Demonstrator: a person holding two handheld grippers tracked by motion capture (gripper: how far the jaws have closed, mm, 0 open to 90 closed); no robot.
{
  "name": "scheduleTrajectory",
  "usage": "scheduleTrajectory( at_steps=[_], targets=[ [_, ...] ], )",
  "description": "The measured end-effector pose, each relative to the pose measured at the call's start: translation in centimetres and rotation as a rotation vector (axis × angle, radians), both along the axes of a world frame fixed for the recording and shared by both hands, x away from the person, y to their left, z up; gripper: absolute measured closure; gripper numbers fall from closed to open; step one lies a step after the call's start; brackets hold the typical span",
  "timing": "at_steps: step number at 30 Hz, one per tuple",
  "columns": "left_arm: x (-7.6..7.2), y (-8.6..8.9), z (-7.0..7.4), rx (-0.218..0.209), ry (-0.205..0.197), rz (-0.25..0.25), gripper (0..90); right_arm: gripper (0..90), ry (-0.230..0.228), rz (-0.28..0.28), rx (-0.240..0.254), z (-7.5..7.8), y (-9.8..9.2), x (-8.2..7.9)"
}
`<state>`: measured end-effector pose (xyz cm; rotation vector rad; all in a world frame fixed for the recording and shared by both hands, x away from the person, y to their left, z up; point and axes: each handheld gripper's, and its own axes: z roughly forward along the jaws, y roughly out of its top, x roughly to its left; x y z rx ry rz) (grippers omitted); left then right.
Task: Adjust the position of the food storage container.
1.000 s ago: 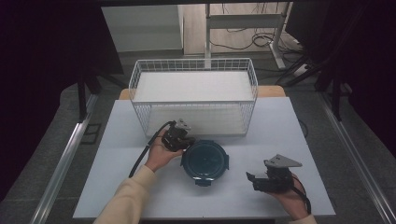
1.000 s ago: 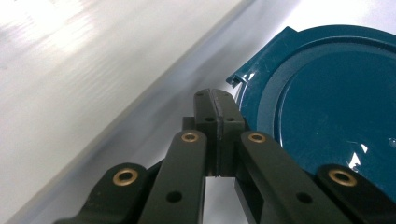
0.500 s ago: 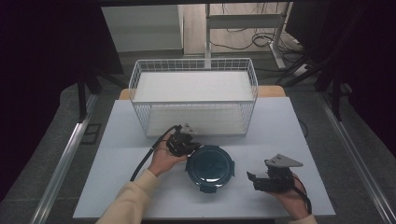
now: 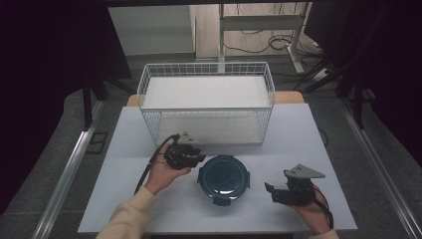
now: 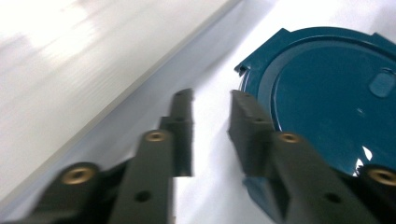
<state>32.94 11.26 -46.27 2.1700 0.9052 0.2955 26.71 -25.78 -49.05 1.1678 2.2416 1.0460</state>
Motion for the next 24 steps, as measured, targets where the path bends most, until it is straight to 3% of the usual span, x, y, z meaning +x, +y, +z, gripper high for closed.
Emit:
scheduleTrajectory(
  at_steps=[1,2,3,6,8,10,13,16,24],
  targets=[
    [-0.5,0.4,0.1,-0.003,0.012,0.018,61.6,16.9,0.0,0.0,0.0,0.0,0.0,0.0],
    [-1.0,0.9,0.2,-0.002,0.013,0.034,50.4,16.9,-0.002,0.0,-0.001,0.0,0.0,0.0],
    [-1.6,1.4,0.2,-0.01,0.015,0.056,50.4,16.9,-0.002,0.0,-0.001,0.0,0.0,0.0],
    [-3.1,2.9,-0.1,-0.031,0.022,0.09,34.1,16.9,0.003,0.002,-0.001,-0.1,0.1,0.1],
    [-4.2,4.2,-0.4,-0.056,0.025,0.111,31.0,16.9,0.004,0.002,-0.004,-0.1,0.2,0.1],
    [-4.9,5.0,-0.8,-0.079,0.031,0.129,30.2,16.9,0.004,0.004,-0.007,-0.1,0.2,0.1],
    [-5.9,6.1,-1.4,-0.078,0.049,0.149,28.3,16.9,0.004,0.006,-0.006,-0.2,0.3,0.1],
    [-6.6,7.2,-2.1,-0.118,0.092,0.162,27.1,17.1,0.002,0.01,0.002,-0.1,0.3,-0.1],
    [-7.0,7.9,-2.8,-0.172,0.149,0.175,25.4,16.8,0.004,0.008,0.027,0.0,0.2,-0.1]
  ],
)
